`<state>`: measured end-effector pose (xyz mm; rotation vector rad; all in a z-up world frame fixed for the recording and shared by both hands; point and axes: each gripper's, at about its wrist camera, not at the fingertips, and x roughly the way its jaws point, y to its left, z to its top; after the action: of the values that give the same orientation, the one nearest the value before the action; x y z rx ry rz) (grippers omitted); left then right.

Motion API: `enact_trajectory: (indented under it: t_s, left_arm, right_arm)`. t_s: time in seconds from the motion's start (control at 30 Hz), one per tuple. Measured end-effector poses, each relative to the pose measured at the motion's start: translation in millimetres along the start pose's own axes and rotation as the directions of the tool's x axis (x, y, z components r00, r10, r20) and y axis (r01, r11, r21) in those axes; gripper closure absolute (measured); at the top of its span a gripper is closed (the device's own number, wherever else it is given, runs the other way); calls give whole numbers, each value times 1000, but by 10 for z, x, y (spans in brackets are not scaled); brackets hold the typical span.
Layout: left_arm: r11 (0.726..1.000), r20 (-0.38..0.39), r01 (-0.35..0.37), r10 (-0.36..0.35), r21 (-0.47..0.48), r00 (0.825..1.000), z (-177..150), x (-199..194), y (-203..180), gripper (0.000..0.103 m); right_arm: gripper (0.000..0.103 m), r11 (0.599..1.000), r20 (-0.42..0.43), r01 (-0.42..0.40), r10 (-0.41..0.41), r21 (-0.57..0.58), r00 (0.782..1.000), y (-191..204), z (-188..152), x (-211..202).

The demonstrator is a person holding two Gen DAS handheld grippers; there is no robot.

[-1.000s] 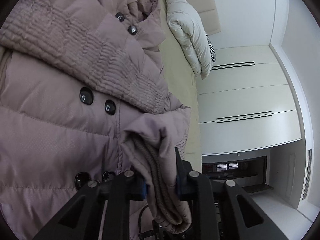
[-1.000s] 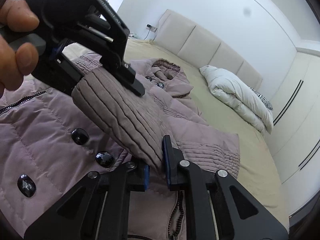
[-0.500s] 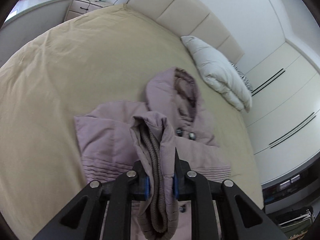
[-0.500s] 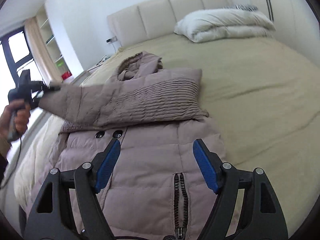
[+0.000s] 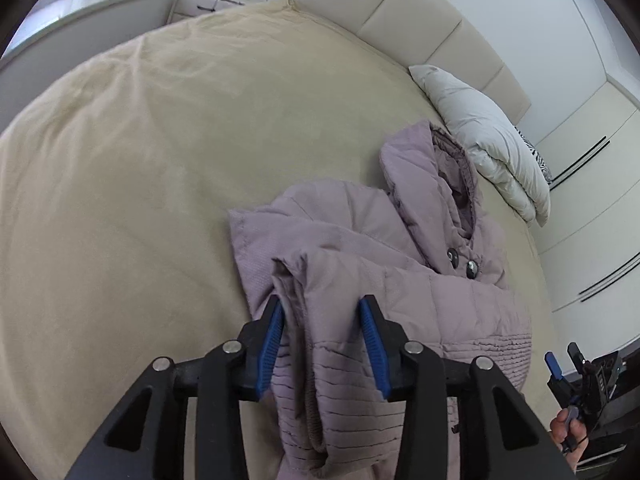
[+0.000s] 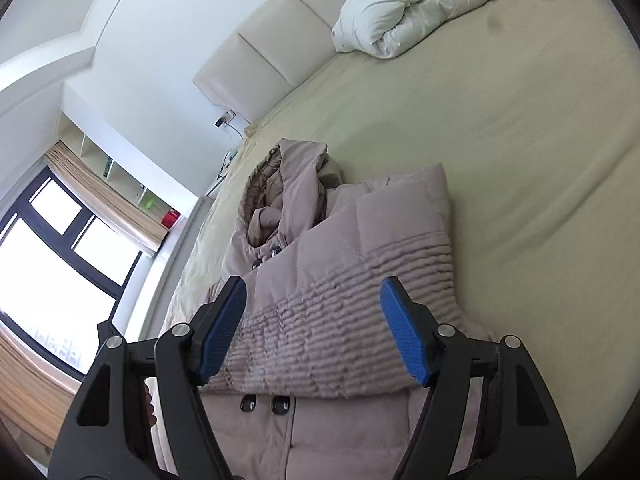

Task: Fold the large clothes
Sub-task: 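Lay the held sleeve across the coat front with the right gripper, release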

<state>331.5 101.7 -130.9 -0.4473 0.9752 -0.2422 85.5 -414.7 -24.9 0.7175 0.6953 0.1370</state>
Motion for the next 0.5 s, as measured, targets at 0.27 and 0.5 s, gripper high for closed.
enact_trajectory:
  t_s: [0.27,0.5]
  left_arm:
    - [944,162,-168,125,284,979,-141,-190,-742,60]
    - [902,123,-206,171,381,978,-382,473,-997,60]
  right_arm:
    - [67,979,-86,198,-202,-55,976,-282,48,870]
    - [66,947,-27,259,-269,-190,963,120,41,698]
